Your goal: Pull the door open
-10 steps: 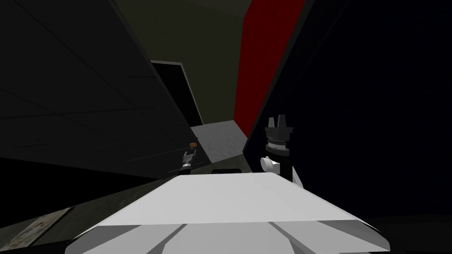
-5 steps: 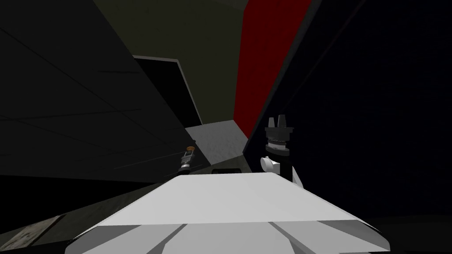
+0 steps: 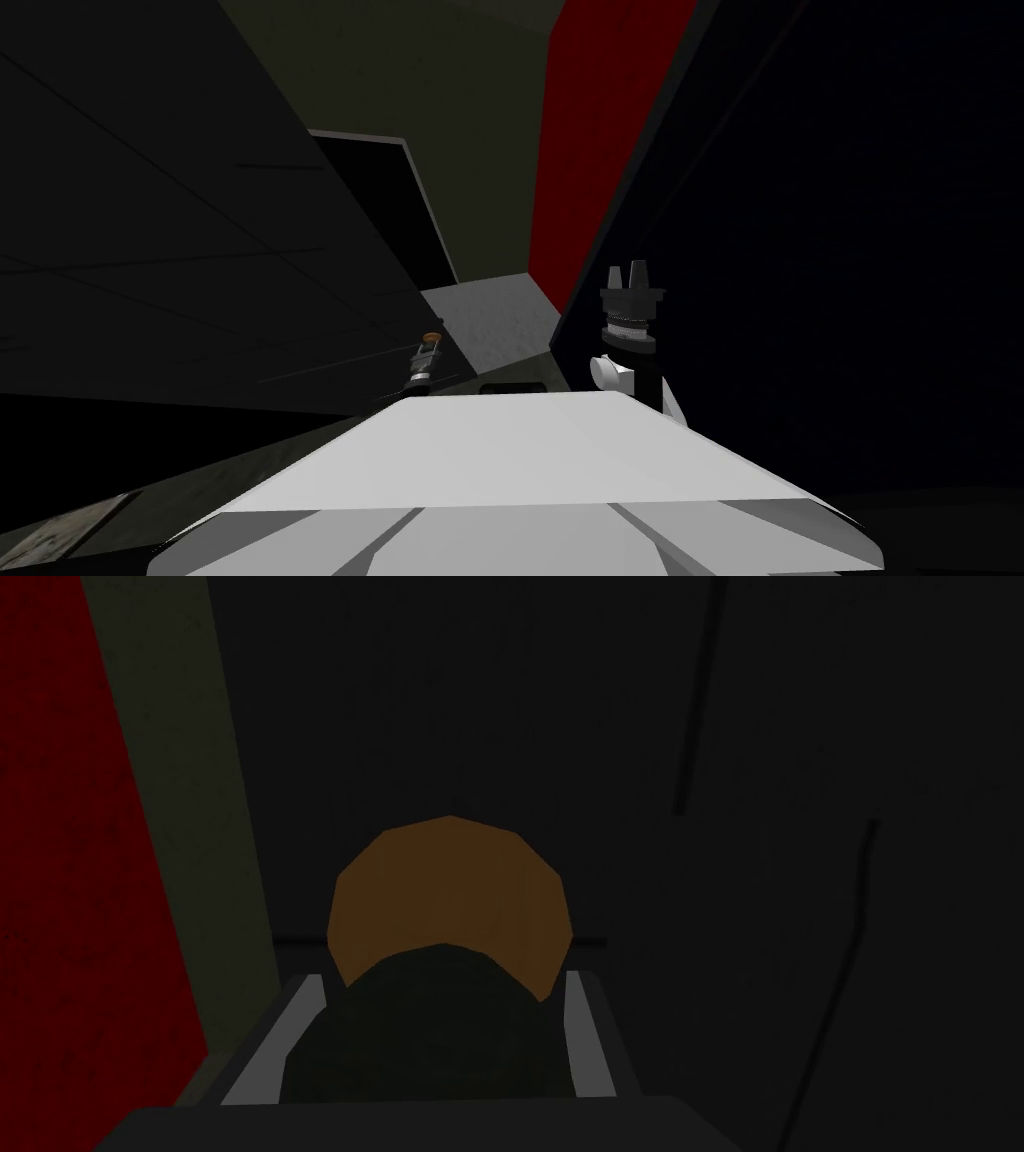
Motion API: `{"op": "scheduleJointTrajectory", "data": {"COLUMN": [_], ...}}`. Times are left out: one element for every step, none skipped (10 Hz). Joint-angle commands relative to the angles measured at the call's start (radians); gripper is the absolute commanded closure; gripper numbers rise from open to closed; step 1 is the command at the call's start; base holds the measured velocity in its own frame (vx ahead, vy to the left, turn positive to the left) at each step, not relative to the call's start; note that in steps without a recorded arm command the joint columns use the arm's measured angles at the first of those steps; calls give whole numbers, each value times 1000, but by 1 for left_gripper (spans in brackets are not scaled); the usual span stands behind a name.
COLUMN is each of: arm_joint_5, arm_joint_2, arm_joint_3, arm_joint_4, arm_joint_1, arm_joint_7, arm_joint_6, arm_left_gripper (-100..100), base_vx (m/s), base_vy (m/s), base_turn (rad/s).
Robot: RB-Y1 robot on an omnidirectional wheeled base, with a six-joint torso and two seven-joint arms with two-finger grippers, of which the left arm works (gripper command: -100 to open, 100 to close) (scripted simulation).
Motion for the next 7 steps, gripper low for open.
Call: {"op": "scheduleJointTrajectory", "data": {"arm_joint_5": [6,12,17,22,26,31,38], "arm_joint_2": [0,2,2,3,4,5,6], "arm_joint_3": [0,0,0,1,1,1,1], "arm_joint_4": [1,5,7,9,11,13,16], "arm_joint_1": [-2,-4,-5,-7,-8,-10,-12], "arm_joint_7": [34,70,95,119,143,167,198], "arm_joint_6": [0,0,0,0,0,0,0], "arm_left_gripper": [100,100,100,100,100,100,100], "base_vx": [-27,-44,-49,-46,-39,-33,-41], "base_vy": [15,15,15,17,16,10,7], "base_turn": [-47,-70,-67,-55,-52,-51,-61]}}
